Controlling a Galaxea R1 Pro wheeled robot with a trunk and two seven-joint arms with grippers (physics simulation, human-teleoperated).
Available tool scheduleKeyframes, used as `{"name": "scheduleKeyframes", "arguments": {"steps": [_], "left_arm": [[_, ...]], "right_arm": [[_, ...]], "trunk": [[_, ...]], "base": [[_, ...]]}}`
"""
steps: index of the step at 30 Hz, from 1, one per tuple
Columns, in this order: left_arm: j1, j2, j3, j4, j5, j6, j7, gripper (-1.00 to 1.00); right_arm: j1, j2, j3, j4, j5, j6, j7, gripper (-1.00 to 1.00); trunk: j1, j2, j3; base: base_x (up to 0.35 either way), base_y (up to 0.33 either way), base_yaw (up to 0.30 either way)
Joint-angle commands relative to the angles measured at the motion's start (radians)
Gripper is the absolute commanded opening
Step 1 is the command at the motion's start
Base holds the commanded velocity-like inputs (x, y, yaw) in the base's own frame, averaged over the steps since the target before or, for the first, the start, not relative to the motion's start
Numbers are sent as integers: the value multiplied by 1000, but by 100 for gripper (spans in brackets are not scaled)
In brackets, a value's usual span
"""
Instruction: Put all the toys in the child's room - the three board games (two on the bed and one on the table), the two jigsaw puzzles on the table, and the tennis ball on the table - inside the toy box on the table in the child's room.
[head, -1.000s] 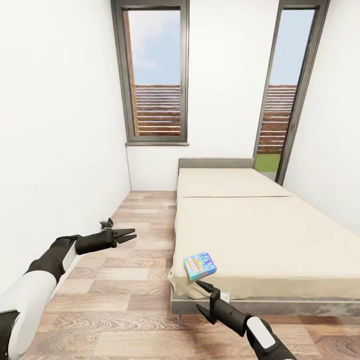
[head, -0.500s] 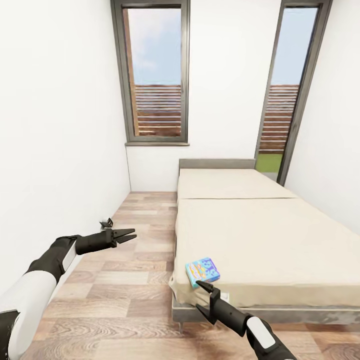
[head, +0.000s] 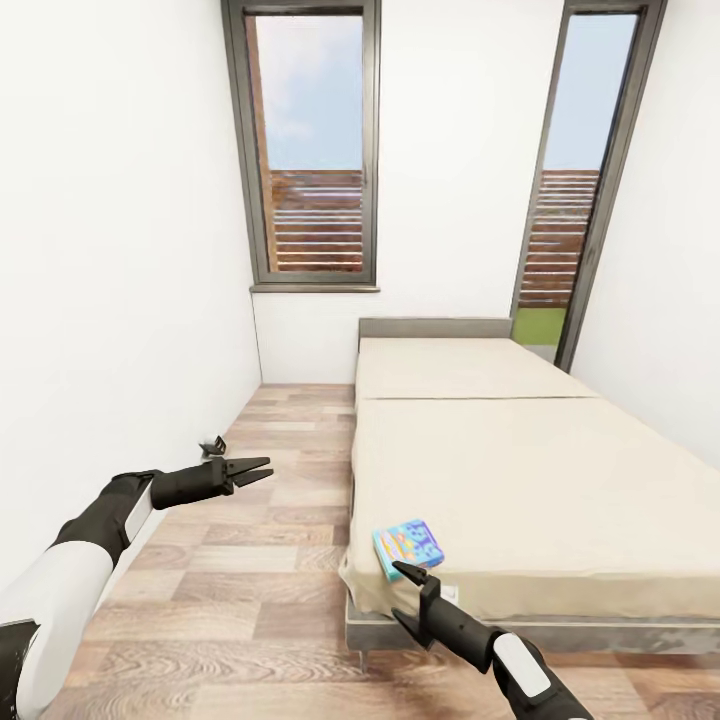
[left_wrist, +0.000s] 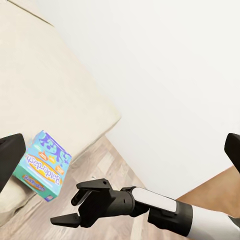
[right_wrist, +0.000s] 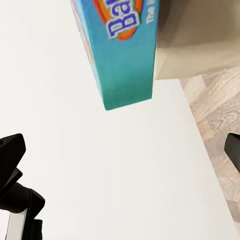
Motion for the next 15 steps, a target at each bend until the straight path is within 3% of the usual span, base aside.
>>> {"name": "scheduleKeyframes", "arguments": {"steps": [1, 6, 15], "left_arm": [[0, 0, 0, 0, 0, 11, -3, 100], [0, 0, 1, 0, 0, 10, -3, 100], [0, 0, 1, 0, 0, 9, -3, 100]], "right_arm": [[-1, 1, -7, 0, 2, 7, 1, 100], [-1, 1, -7, 0, 2, 7, 1, 100], [-1, 1, -7, 0, 2, 7, 1, 100]], "trunk": [[0, 0, -1], [0, 0, -1], [0, 0, -1]], "base": [[165, 104, 0], [118, 59, 0], [18, 8, 0]]}}
